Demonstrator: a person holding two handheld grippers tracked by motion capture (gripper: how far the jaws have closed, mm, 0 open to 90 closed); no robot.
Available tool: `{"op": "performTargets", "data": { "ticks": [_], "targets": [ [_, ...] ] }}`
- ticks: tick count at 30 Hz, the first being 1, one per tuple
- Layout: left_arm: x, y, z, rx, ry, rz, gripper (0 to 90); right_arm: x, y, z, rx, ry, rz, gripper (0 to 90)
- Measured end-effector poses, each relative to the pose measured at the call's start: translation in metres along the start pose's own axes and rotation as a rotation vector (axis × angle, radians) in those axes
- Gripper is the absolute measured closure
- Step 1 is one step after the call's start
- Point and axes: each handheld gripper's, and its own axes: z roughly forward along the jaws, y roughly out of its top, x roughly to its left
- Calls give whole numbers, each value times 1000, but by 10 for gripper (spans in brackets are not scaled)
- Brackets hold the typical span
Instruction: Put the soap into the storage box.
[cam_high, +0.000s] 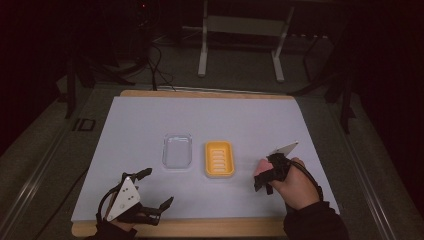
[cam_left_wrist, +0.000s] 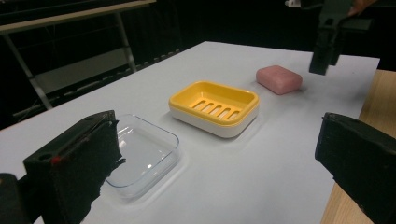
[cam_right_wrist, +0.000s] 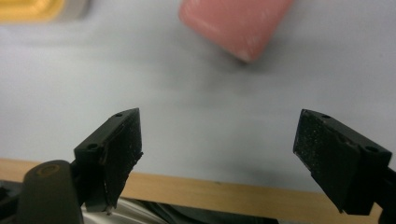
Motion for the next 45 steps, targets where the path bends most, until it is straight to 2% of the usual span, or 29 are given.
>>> {"op": "performTargets", "data": {
  "ticks": [4, 7, 11, 13, 18, 19, 24, 29, 30, 33, 36, 39, 42, 44, 45],
  "targets": [
    [0, 0, 0, 0, -1, 1, 6, 4, 8, -3, -38, 2, 21, 156],
    [0, 0, 0, 1, -2, 2, 7, 7, 15, -3, -86, -41, 51, 163],
    [0, 0, 0, 1, -2, 1, 6, 9, 21, -2, -114, -33, 78, 169],
    [0, 0, 0, 1, -1, 2, 6, 10, 27, 1, -131, -78, 101, 204],
    [0, 0, 0, 1, -2, 2, 7, 9, 33, 4, -156, -110, 135, 213],
    [0, 0, 0, 1, -3, 2, 6, 9, 37, 6, -157, -117, 158, 213],
    [0, 0, -1, -2, -1, 0, 6, 6, 46, 14, -132, -139, 206, 227],
    [0, 0, -1, -1, -3, 2, 7, 5, 51, 18, -134, -134, 244, 239],
    [0, 0, -1, -3, -5, 2, 6, 5, 53, 22, -129, -146, 269, 260],
    [0, 0, -2, -4, -5, 2, 6, 5, 57, 27, -112, -144, 287, 269],
    [0, 0, -2, -6, -4, 0, 6, 6, 58, 30, -115, -144, 289, 269],
    [0, 1, -2, -6, -4, 2, 6, 7, 61, 39, -93, -176, 285, 295],
    [0, 1, -2, -6, -4, 3, 6, 6, 61, 41, -91, -174, 283, 296],
    [-1, 1, -2, -5, -3, 5, 6, 6, 61, 47, -91, -185, 266, 352],
    [-1, 1, -2, -4, -3, 5, 6, 6, 61, 47, -91, -185, 266, 352]
  ]
}}
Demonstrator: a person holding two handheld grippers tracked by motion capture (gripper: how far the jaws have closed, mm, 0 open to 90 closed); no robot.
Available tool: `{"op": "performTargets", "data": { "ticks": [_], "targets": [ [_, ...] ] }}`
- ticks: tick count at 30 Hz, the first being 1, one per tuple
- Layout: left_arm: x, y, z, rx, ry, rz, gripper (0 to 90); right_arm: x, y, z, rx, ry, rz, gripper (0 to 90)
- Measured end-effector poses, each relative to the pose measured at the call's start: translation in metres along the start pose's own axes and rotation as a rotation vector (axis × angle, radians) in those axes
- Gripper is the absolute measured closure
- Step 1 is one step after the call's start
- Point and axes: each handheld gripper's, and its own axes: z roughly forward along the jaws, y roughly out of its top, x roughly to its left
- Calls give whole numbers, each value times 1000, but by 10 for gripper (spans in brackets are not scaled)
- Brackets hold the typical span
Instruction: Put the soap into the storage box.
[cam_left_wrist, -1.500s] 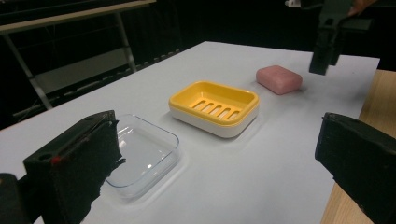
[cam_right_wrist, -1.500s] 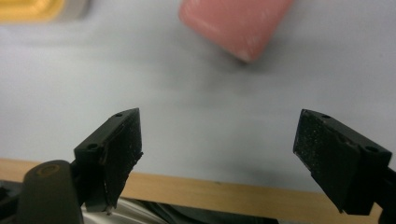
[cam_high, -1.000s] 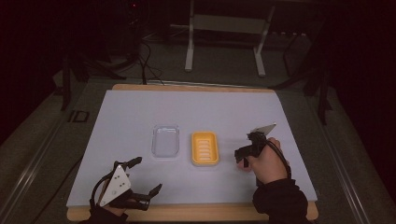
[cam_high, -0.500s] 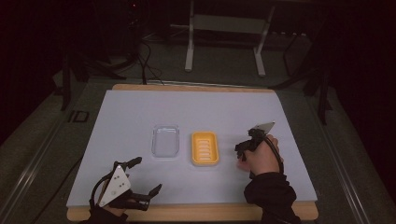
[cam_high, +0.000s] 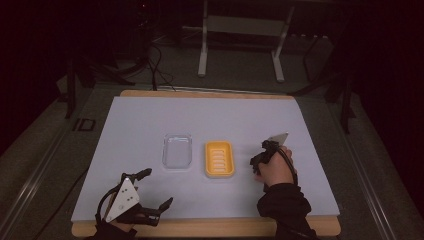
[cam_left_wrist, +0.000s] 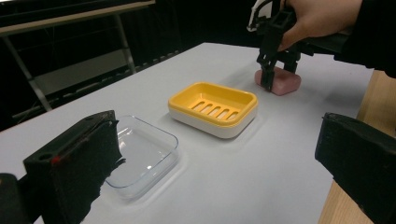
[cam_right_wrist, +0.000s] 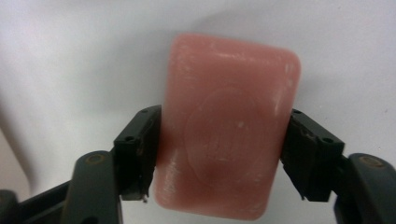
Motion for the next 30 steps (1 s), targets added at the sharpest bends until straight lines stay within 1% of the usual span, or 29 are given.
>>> {"op": "performTargets", "data": {
  "ticks": [4, 6, 8, 9, 10, 12, 14, 15, 17, 20, 21, 23, 25, 26, 27, 29, 30],
  "targets": [
    [0, 0, 0, -1, 2, 2, 6, -1, 0, 0, -11, 5, -23, 366],
    [0, 0, 0, 1, 3, 0, 6, -2, -1, -1, -10, 6, -52, 370],
    [0, 0, 0, 2, 4, 0, 6, -3, -1, -3, -5, 10, -60, 373],
    [0, 0, 0, 2, 4, 1, 6, -5, -1, -5, -14, 14, -68, 375],
    [0, 0, 0, 2, 4, 1, 6, -5, 0, -6, -5, 4, -74, 375],
    [0, 0, 0, 4, 4, 2, 7, -7, 1, -11, -18, 23, -73, 376],
    [0, 0, 0, 4, 4, 2, 6, -7, 2, -14, -15, 18, -78, 375],
    [0, 0, 0, 4, 4, 2, 7, -8, 4, -20, -28, 19, -78, 376],
    [0, 0, 0, 3, 4, 3, 6, -7, 5, -27, -40, 23, -84, 376],
    [0, 0, 0, 4, 5, 2, 6, -6, 7, -33, -28, 25, -102, 376],
    [0, 0, 0, 3, 5, 3, 6, -4, 8, -39, -37, 26, -113, 376],
    [0, 0, 0, 3, 5, 3, 7, -2, 9, -45, -51, 35, -120, 376],
    [0, 0, 0, 3, 6, 3, 6, -1, 9, -47, -54, 30, -126, 376],
    [0, 0, 0, 2, 8, 1, 6, 1, 10, -51, -57, 19, -133, 377],
    [0, 0, 0, 1, 8, -2, 6, 3, 11, -58, -68, 28, -141, 377],
    [0, 0, 0, 1, 9, -2, 6, 5, 12, -65, -88, 31, -141, 377],
    [0, 0, 0, 1, 9, -2, 7, 5, 12, -65, -88, 31, -141, 377]
  ]
}}
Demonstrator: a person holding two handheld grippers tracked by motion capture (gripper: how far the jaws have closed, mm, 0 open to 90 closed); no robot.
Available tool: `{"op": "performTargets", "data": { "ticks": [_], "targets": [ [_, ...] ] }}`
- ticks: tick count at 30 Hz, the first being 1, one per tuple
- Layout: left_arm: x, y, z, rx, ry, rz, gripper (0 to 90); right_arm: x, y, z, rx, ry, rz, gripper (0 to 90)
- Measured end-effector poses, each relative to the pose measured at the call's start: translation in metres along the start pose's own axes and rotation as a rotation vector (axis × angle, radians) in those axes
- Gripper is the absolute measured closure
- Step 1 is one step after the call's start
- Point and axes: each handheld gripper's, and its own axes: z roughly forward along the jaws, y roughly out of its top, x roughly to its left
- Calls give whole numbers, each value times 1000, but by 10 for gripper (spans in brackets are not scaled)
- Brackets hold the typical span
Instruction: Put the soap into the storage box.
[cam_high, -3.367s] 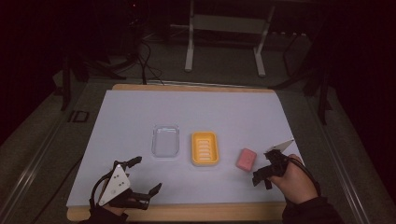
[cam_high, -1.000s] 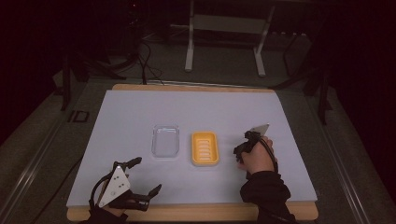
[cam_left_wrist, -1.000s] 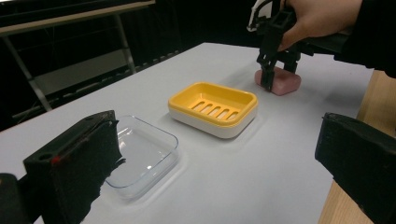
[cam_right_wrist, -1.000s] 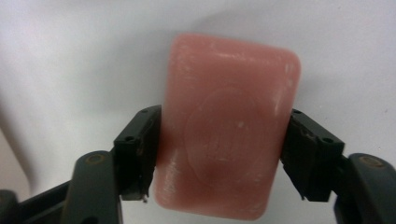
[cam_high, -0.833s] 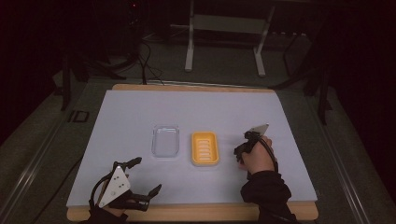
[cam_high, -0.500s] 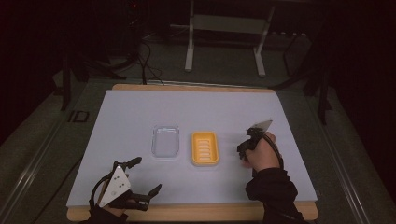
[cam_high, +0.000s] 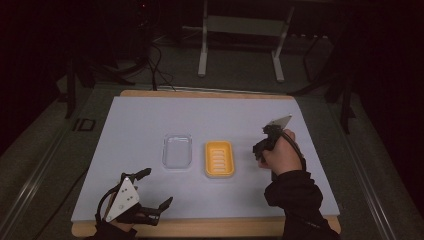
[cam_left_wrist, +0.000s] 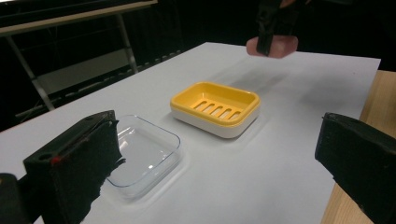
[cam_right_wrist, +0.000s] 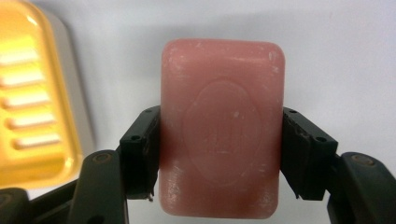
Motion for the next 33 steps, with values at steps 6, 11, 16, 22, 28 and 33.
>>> {"op": "performTargets", "data": {
  "ticks": [6, 11, 16, 22, 28, 33],
  "targets": [
    [0, 0, 0, 0, -2, 0, 6, 10, 5, -19, -12, 21, -30, 377],
    [0, 0, 0, 0, -2, 1, 6, 20, 6, -30, -39, 21, -51, 376],
    [0, 0, 0, 2, -6, 2, 6, 29, 6, -38, -49, 35, -60, 377],
    [-1, 0, 0, 2, -6, 4, 6, 43, 3, -45, -50, 53, -95, 376],
    [-1, 0, 1, 3, -6, 5, 7, 58, -4, -46, -59, 85, -120, 377],
    [-1, 0, 0, -1, -8, 6, 6, 71, -8, -46, -66, 104, -142, 376]
  ]
}}
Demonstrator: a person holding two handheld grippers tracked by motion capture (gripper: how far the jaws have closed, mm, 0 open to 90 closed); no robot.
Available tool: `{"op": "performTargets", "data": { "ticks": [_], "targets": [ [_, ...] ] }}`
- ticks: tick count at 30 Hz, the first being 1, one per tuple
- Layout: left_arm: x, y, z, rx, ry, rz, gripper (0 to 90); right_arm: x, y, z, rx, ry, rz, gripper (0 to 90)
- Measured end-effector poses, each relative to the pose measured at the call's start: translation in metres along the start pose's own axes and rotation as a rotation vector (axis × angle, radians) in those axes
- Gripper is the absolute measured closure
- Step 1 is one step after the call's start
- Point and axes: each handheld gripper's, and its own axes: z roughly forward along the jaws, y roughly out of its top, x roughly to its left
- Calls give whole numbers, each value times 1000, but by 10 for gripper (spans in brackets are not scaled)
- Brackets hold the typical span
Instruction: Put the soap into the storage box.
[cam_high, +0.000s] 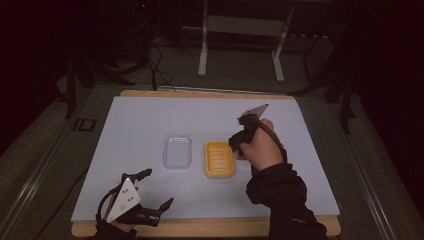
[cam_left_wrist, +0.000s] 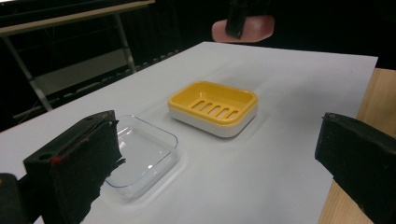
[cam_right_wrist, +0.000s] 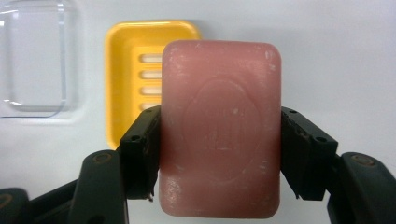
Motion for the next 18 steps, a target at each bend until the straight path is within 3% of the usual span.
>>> {"op": "performTargets", "data": {
  "ticks": [13, 18],
  "targets": [
    [-1, 0, 0, 3, -2, 10, 7, 37, -6, 16, -2, 71, -40, 377],
    [-1, 0, 0, 3, -4, 12, 6, 40, -7, 26, -10, 76, -33, 377]
  ]
}}
